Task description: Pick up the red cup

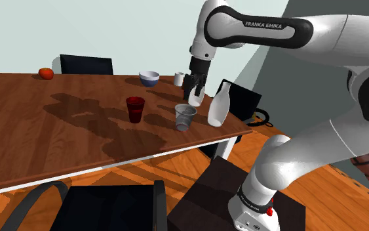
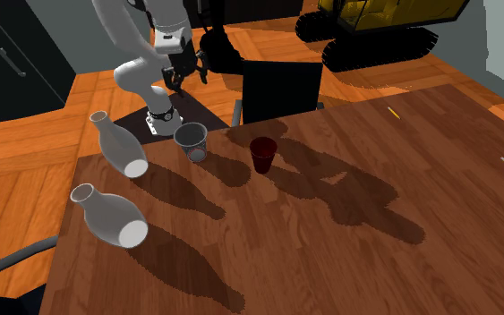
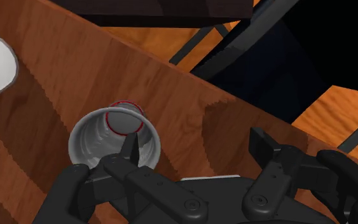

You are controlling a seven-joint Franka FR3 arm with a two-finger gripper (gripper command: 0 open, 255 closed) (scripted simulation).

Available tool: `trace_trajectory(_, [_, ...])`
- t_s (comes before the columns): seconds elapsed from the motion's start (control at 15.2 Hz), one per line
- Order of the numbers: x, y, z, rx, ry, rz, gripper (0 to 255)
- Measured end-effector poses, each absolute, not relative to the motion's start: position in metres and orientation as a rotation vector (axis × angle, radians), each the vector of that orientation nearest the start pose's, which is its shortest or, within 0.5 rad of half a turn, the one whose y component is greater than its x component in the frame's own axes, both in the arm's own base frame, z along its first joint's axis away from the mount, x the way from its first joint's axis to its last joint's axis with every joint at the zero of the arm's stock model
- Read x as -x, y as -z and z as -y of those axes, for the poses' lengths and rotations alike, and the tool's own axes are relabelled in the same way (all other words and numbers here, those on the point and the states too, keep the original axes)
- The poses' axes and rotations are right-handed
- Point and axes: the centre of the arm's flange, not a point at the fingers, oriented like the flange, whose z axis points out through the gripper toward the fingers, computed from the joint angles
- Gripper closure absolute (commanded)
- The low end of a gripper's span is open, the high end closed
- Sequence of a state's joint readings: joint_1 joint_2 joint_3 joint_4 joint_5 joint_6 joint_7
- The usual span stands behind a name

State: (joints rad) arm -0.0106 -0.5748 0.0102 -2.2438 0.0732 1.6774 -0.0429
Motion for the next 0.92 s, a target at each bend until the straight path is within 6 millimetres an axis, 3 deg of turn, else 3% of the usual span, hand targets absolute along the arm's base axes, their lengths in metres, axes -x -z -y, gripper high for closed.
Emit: trace_trajectory(0.92, [-0.543,-0.518,-0.009,2.989,0.054,-0.020,0])
